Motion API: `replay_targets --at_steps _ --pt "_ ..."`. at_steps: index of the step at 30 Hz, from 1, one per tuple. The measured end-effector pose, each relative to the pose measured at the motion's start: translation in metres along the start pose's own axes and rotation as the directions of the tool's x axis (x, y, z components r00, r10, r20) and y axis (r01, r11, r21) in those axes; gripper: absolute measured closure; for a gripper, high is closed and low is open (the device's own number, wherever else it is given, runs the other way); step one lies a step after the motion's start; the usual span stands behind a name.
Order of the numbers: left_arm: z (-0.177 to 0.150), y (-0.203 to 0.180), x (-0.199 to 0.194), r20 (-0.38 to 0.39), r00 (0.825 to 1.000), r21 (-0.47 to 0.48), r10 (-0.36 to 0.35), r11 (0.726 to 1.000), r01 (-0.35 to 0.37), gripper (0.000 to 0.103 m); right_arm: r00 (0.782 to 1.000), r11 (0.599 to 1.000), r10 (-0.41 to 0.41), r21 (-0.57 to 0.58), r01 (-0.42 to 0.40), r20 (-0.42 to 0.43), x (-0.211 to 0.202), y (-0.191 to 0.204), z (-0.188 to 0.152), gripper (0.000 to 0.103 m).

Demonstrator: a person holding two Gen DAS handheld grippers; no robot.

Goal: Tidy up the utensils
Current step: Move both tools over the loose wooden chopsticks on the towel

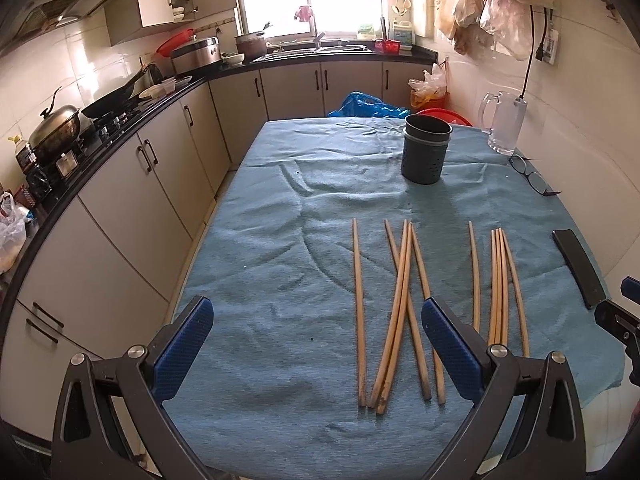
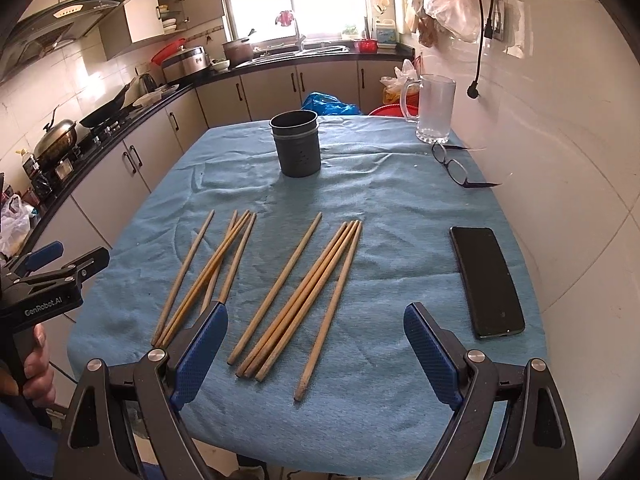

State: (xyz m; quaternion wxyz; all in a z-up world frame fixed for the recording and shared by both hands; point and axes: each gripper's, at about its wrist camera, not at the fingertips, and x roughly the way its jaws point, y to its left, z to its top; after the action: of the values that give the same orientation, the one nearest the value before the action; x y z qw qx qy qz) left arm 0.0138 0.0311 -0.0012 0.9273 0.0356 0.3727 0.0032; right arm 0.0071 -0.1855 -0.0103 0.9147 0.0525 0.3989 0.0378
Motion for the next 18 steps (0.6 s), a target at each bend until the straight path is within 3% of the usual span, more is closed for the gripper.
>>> replay_targets --at_steps 18 --pt "0.007 0.011 0.012 -0.029 1.0 -0.04 -0.009 0.999 0.008 0.0 1.0 1.0 0.012 0.011 -0.012 -0.015 0.016 0.002 0.012 0.011"
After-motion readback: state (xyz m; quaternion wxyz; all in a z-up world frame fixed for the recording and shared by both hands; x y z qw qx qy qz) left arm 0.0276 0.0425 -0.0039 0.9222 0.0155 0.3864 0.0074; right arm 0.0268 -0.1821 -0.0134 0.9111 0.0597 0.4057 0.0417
